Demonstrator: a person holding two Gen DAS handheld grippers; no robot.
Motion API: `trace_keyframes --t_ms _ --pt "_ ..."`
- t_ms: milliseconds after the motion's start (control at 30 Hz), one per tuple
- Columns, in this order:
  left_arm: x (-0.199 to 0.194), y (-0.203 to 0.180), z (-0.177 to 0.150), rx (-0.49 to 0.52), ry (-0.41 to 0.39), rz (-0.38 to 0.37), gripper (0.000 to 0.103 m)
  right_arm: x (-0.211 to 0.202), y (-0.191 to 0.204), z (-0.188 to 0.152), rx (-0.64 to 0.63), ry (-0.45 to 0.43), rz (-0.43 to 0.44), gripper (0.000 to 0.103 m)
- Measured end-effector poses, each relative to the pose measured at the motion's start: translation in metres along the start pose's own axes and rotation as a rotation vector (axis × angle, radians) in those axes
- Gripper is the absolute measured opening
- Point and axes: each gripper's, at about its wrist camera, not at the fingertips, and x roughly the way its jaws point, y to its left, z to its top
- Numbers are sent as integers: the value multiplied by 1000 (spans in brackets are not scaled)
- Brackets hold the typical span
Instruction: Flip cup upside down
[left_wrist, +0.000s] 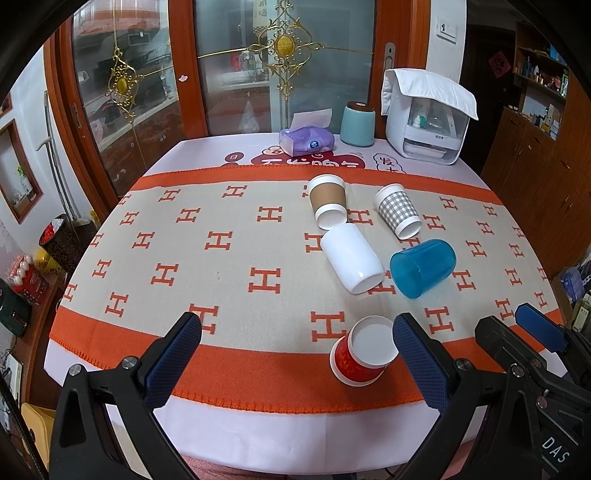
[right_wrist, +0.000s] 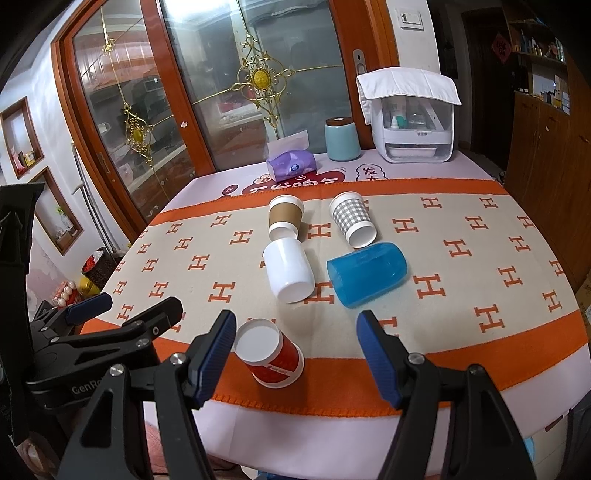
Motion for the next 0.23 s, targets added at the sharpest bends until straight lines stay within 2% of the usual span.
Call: trace_keyframes --t_ms 233 --pt "2 -1 0 1 10 -1 102 1 3 -4 3 4 2 68"
